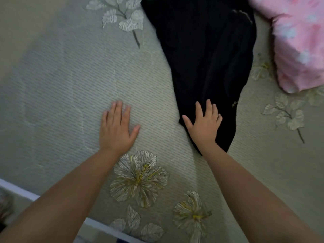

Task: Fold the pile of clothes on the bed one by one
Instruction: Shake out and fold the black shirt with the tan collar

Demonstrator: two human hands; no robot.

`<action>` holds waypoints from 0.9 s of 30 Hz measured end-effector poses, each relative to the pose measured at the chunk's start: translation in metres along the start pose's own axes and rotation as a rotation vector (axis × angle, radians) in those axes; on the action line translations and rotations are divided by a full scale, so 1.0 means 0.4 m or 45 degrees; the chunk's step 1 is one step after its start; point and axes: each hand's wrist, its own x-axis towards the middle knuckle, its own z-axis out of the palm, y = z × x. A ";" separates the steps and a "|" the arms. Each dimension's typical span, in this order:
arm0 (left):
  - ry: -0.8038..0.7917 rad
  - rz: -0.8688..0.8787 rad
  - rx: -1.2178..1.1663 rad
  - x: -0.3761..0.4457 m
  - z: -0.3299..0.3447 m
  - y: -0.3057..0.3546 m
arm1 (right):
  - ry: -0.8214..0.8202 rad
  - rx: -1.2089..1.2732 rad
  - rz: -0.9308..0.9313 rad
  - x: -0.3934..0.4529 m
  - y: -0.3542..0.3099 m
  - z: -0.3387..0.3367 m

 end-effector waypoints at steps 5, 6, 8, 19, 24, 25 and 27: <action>0.023 0.015 -0.073 0.004 0.004 -0.004 | 0.215 0.271 0.046 0.010 -0.007 -0.025; 0.021 0.017 -0.067 0.005 0.002 -0.003 | 0.198 0.295 0.050 0.008 -0.006 -0.038; 0.001 0.019 -0.057 0.001 0.001 0.000 | 0.170 0.348 0.024 -0.011 0.006 -0.065; -0.038 0.371 -0.165 -0.073 -0.048 0.145 | -0.242 0.615 -0.023 -0.409 0.248 -0.172; -0.324 0.855 0.133 -0.177 -0.019 0.343 | -0.748 0.638 0.058 -0.585 0.398 -0.178; -0.458 0.873 0.144 -0.197 0.001 0.361 | -0.865 0.580 0.053 -0.612 0.430 -0.174; -0.702 0.836 0.141 -0.242 0.023 0.390 | -1.108 0.442 0.050 -0.659 0.489 -0.158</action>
